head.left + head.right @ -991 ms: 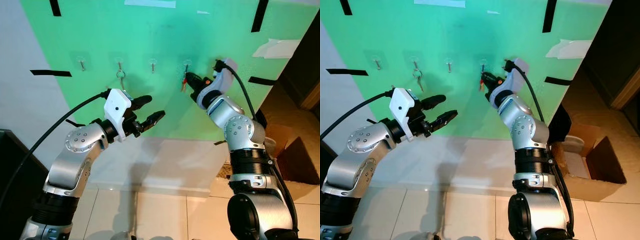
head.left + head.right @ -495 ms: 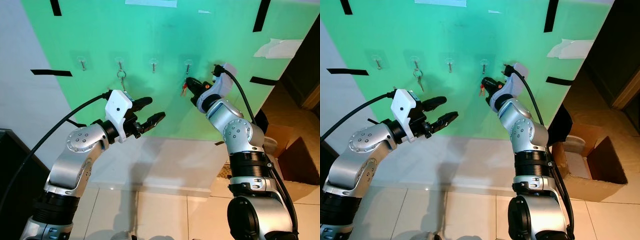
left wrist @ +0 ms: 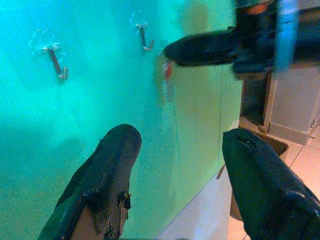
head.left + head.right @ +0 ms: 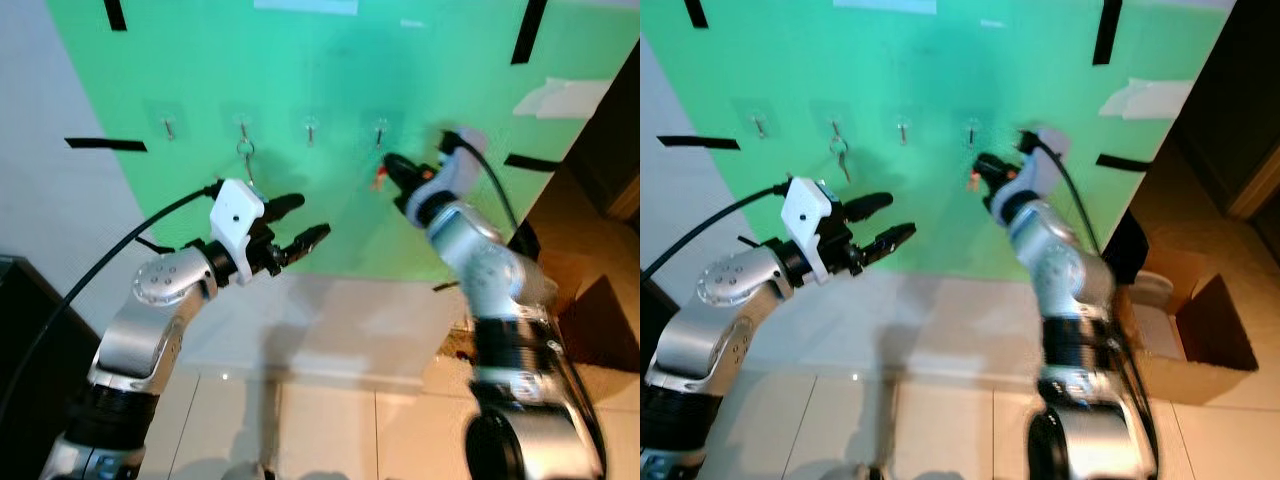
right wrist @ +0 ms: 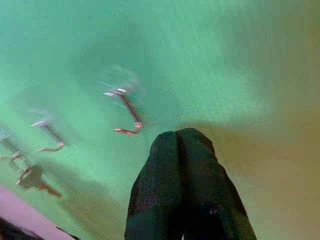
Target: Hang keys on a hook
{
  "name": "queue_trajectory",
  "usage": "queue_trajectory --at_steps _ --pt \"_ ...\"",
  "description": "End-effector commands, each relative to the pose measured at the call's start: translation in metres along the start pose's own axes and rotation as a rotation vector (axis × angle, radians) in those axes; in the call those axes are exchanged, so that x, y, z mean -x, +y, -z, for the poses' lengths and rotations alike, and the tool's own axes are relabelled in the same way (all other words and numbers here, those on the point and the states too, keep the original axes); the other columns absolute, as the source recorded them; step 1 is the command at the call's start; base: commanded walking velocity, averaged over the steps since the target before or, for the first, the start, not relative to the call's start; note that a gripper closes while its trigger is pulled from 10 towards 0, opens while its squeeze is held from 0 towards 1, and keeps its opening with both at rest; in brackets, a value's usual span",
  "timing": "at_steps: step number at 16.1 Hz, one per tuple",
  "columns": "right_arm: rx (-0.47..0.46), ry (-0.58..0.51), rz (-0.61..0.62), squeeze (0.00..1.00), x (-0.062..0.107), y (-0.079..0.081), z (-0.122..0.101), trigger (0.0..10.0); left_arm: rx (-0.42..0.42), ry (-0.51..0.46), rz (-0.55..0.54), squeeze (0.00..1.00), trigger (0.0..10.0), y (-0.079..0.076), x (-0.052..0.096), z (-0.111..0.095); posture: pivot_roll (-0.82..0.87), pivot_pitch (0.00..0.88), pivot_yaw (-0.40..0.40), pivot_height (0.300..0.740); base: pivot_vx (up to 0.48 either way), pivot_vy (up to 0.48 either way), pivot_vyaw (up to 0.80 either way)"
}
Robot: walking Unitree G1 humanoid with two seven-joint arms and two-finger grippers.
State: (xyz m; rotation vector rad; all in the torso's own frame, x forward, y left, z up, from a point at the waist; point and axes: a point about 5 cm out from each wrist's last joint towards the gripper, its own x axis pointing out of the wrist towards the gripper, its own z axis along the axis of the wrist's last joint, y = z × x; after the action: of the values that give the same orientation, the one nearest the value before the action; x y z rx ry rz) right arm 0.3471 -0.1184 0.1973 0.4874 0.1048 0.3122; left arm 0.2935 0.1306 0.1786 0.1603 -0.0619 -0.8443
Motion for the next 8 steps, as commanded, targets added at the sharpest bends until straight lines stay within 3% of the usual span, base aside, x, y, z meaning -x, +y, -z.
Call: queue_trajectory --at_steps 1,4,8 --pt "0.057 -0.027 -0.077 0.00 0.007 0.011 -0.009 10.0 -0.012 -0.003 0.016 0.00 10.0 -0.002 -0.002 -0.002 -0.01 0.000 0.008 0.740 0.000 0.000 0.00" --pt "0.235 -0.061 -0.246 0.00 0.038 0.026 -0.017 10.0 0.002 -0.003 0.016 0.00 10.0 -0.006 -0.001 0.000 -0.02 0.000 0.006 0.740 0.000 0.000 0.00" --pt "0.516 -0.114 -0.274 0.00 0.047 0.044 -0.038 10.0 0.008 0.000 0.016 0.00 10.0 -0.007 -0.001 0.000 -0.03 0.000 0.013 0.740 0.000 0.000 0.00"
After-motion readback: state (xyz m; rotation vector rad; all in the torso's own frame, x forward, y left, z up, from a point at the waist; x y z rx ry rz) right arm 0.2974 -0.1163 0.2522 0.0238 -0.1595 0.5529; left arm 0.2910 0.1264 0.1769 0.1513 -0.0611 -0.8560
